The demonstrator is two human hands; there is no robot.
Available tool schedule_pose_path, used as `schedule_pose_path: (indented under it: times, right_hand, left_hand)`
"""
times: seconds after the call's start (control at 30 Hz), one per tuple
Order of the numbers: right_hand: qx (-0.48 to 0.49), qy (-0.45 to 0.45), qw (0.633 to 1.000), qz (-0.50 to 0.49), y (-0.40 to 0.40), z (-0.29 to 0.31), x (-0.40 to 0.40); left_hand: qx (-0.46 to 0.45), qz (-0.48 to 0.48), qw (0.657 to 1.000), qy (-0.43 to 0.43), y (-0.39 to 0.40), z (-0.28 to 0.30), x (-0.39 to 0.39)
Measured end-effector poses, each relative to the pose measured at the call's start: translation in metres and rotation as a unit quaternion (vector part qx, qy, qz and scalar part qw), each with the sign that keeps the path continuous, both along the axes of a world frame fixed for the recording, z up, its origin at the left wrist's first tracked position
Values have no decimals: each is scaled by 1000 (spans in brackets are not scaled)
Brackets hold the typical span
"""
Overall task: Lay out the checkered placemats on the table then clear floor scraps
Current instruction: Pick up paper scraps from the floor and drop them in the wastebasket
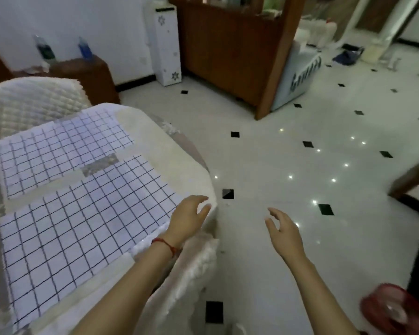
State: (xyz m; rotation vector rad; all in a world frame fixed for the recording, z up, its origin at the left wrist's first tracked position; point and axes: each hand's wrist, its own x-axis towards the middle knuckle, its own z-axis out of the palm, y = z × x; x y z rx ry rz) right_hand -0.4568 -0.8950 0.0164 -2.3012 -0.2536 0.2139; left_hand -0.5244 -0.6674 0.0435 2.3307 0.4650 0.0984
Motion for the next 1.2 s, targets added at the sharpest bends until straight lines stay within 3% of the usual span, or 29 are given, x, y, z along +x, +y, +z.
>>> schedule_pose_path:
  times: [0.23, 0.4, 0.73, 0.97, 1.2]
  right_hand:
    - [21, 62, 987, -149, -128, -27, -40]
    - [29, 115, 967, -227, -217, -53, -60]
    - [-10, 259, 937, -234, -338, -110, -18]
    - [-7, 306, 937, -169, -331, -130, 70]
    - [-35, 302, 947, -107, -292, -144, 204]
  left_hand:
    - [-11, -176, 982, 68, -114, -2, 36]
    - [-75, -199, 965, 155, -187, -49, 46]
    - [-167, -21, 942, 291, -244, -130, 49]
    - [-189, 94, 921, 329, -228, -149, 74]
    - [-232, 160, 911, 302, -203, -161, 175]
